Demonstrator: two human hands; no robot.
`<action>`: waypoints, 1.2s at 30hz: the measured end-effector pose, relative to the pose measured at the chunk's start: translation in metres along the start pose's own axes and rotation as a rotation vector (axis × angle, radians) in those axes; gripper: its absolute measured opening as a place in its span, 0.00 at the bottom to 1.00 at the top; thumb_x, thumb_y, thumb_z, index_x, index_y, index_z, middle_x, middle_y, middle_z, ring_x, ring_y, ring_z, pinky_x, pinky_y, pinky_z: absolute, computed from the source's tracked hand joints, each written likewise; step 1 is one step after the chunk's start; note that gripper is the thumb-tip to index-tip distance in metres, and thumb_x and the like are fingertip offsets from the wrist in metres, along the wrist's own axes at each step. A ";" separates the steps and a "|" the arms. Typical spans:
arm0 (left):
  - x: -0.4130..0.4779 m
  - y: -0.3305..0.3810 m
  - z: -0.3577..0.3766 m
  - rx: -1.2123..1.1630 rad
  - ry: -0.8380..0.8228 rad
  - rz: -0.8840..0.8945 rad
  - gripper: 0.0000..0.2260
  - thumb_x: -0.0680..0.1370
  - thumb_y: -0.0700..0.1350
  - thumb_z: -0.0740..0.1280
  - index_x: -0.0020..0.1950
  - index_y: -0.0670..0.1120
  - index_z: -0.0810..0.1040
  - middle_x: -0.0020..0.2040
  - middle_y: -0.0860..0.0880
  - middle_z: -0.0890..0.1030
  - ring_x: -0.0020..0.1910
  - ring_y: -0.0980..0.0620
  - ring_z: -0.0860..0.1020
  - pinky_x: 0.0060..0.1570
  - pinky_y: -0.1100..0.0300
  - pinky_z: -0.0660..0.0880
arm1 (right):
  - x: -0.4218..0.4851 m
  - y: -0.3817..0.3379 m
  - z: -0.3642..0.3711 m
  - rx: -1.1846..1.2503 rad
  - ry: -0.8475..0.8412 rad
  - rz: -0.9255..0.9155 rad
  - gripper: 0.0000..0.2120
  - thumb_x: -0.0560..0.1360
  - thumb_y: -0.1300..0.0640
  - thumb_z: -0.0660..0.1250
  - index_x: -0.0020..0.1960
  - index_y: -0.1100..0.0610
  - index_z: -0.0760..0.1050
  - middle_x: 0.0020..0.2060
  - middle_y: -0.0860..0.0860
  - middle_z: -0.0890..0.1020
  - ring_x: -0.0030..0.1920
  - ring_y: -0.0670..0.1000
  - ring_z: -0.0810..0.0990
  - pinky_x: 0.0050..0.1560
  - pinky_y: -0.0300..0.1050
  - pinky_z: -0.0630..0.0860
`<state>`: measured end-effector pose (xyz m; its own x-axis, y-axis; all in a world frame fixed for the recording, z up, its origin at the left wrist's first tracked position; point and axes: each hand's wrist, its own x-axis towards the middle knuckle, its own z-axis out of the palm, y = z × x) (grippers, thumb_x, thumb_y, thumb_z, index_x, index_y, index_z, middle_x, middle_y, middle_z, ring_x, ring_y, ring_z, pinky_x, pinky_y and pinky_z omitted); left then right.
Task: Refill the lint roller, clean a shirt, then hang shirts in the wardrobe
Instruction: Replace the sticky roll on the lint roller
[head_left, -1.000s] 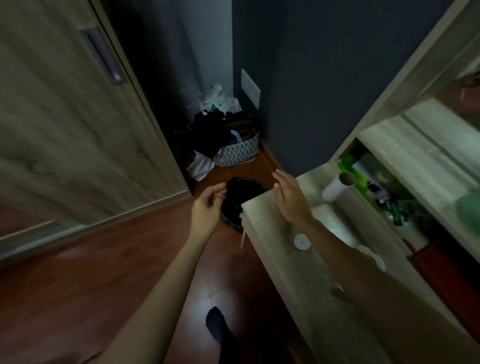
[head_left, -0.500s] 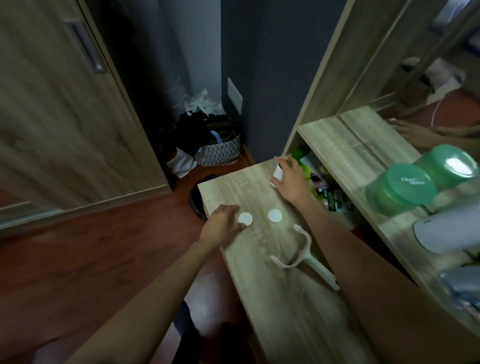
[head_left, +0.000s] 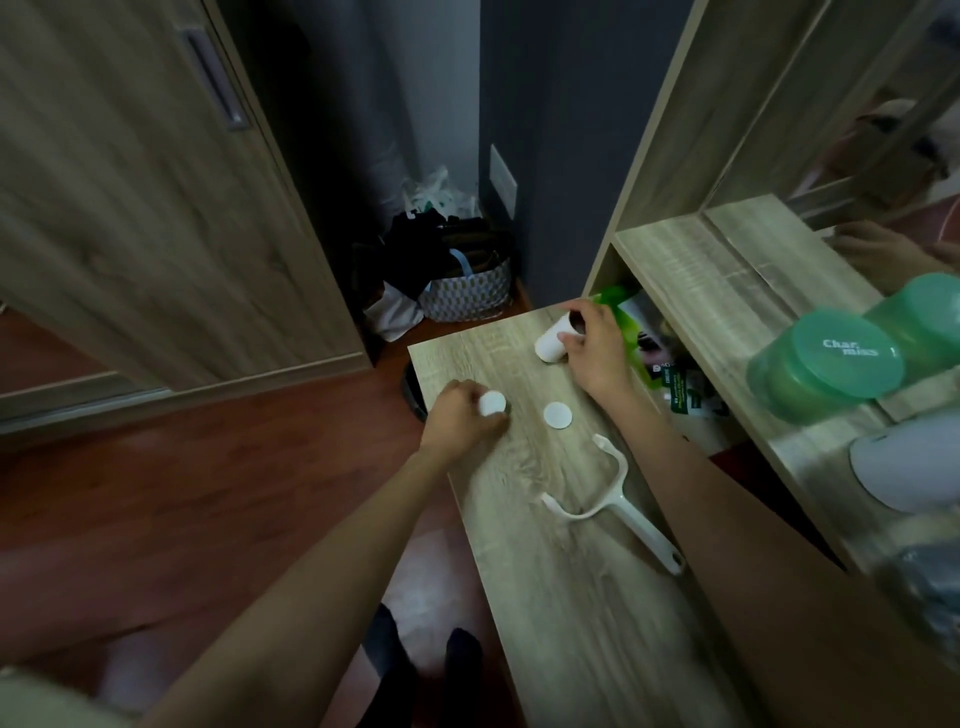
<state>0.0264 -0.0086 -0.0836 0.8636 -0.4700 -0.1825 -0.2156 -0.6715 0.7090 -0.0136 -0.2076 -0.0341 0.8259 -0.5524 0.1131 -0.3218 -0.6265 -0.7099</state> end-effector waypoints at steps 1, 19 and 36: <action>-0.002 0.005 -0.004 -0.208 0.060 -0.099 0.15 0.72 0.48 0.74 0.55 0.43 0.80 0.47 0.51 0.80 0.44 0.55 0.79 0.42 0.66 0.73 | -0.006 -0.004 -0.001 0.091 0.028 -0.003 0.16 0.74 0.64 0.66 0.61 0.56 0.73 0.60 0.55 0.74 0.58 0.53 0.74 0.55 0.37 0.67; -0.016 0.014 -0.066 -1.060 -0.188 -0.284 0.09 0.78 0.44 0.68 0.57 0.53 0.78 0.53 0.48 0.81 0.49 0.53 0.82 0.42 0.62 0.80 | -0.068 -0.047 0.005 0.976 -0.180 0.286 0.17 0.77 0.65 0.65 0.65 0.58 0.69 0.56 0.49 0.76 0.54 0.48 0.79 0.53 0.42 0.80; -0.015 -0.014 -0.080 -1.093 -0.033 -0.284 0.17 0.77 0.45 0.70 0.63 0.38 0.77 0.53 0.39 0.82 0.42 0.52 0.85 0.41 0.67 0.79 | -0.057 0.029 0.013 -0.054 -0.249 0.116 0.20 0.75 0.47 0.67 0.65 0.52 0.73 0.60 0.54 0.77 0.59 0.53 0.76 0.59 0.51 0.73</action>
<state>0.0528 0.0537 -0.0363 0.8017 -0.4063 -0.4384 0.5149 0.0969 0.8518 -0.0639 -0.1868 -0.0704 0.8685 -0.4738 -0.1459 -0.4394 -0.5994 -0.6691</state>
